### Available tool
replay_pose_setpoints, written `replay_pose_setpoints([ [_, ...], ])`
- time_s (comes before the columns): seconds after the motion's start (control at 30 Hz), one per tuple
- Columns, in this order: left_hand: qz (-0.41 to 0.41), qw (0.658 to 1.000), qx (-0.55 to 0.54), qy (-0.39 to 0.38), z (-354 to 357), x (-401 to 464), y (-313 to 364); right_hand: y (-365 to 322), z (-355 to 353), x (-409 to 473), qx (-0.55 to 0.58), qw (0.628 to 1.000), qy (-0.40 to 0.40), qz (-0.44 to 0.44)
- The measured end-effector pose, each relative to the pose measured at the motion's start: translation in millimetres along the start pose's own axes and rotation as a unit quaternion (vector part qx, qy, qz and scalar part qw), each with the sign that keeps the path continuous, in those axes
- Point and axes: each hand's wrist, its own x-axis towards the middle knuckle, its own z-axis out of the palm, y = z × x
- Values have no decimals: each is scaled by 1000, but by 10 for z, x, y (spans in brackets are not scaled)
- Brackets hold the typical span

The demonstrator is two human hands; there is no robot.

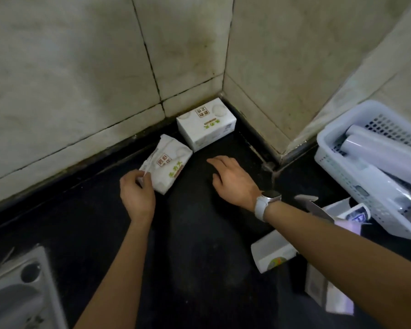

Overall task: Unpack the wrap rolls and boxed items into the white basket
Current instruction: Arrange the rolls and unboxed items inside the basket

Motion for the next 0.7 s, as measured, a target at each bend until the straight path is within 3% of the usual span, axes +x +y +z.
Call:
replay_pose_setpoints([
  [0.23,85,988,-123,44,-56,-34,376,-195,-174,408,257,964,75,4],
  [0.37,126,979,-157,25,199,196,789,-170,-372,715,252,939,234,26],
  [0.43,131,981,-146,-4,411,333,950,-52,-451,875,221,933,275,66],
  [0.57,108,982,-77,-135,820,458,975,286,-478,1144,133,964,162,165],
  [0.7,82,980,-90,-156,866,467,806,325,-539,1108,147,969,126,155],
])
